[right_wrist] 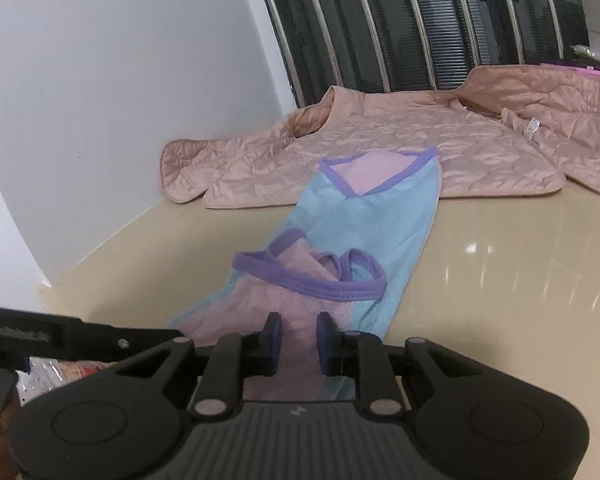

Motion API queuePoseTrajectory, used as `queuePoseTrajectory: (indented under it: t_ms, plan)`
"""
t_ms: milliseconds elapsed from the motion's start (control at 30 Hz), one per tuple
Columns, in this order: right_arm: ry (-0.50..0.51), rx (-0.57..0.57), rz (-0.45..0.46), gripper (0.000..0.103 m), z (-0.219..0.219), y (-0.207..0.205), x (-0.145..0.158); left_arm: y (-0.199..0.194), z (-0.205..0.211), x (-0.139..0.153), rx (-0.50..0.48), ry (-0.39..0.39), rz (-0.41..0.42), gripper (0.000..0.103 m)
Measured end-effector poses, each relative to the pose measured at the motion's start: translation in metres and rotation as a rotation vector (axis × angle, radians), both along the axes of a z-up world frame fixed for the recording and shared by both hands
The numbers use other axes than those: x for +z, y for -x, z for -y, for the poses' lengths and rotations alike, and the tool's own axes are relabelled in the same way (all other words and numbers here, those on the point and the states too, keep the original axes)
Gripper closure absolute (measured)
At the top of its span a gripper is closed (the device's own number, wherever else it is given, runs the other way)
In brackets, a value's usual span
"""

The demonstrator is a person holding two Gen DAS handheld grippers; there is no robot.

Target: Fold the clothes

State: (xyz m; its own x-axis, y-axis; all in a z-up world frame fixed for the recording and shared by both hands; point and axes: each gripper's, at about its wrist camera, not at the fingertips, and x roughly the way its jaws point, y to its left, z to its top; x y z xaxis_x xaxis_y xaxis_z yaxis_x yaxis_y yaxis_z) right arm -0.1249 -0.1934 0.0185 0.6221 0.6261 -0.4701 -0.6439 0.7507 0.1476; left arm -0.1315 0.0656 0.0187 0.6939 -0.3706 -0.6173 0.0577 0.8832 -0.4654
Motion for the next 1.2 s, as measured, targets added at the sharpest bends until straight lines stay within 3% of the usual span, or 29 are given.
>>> queuePoseTrajectory:
  t_ms: [33, 100, 200, 300, 367, 500, 567, 667, 800, 967, 1133, 1200]
  plan:
    - [0.011, 0.032, 0.025, 0.067, 0.001, 0.005, 0.001, 0.0, 0.001, 0.001, -0.002, -0.007, 0.0, 0.064]
    - [0.032, 0.095, 0.074, 0.053, 0.004, 0.015, 0.002, 0.001, -0.001, 0.001, 0.002, -0.002, -0.006, 0.064]
    - [0.063, 0.191, 0.148, 0.046, 0.007, 0.03, 0.004, 0.001, -0.005, 0.001, 0.012, 0.029, -0.021, 0.064]
    - [0.124, 0.232, 0.182, 0.046, 0.001, 0.033, -0.003, 0.001, -0.008, 0.01, 0.005, 0.073, 0.015, 0.063]
    - [0.168, 0.251, 0.198, 0.046, -0.004, 0.034, -0.008, 0.003, -0.009, 0.018, -0.01, 0.089, 0.058, 0.058]
    - [0.226, 0.28, 0.19, 0.046, -0.013, 0.03, -0.019, -0.001, 0.008, 0.032, -0.098, 0.01, 0.134, 0.055]
    - [0.237, 0.287, 0.169, 0.047, -0.017, 0.028, -0.025, -0.006, 0.016, 0.029, -0.142, 0.01, 0.153, 0.055]
    - [0.234, 0.267, 0.165, 0.059, -0.016, 0.032, -0.029, -0.016, 0.026, 0.014, -0.193, 0.075, 0.114, 0.055]
    - [0.193, 0.243, 0.138, 0.074, -0.007, 0.032, -0.029, -0.019, 0.033, 0.0, -0.208, 0.072, 0.067, 0.055]
    - [0.185, 0.263, 0.139, 0.074, -0.004, 0.037, -0.03, -0.01, 0.019, -0.007, -0.198, 0.141, 0.042, 0.056]
    - [0.213, 0.337, 0.184, 0.076, -0.004, 0.054, -0.017, 0.008, 0.016, -0.004, -0.229, 0.147, 0.03, 0.055]
    - [0.245, 0.35, 0.267, 0.066, -0.005, 0.065, -0.013, 0.007, 0.008, -0.007, -0.23, 0.198, 0.013, 0.054]
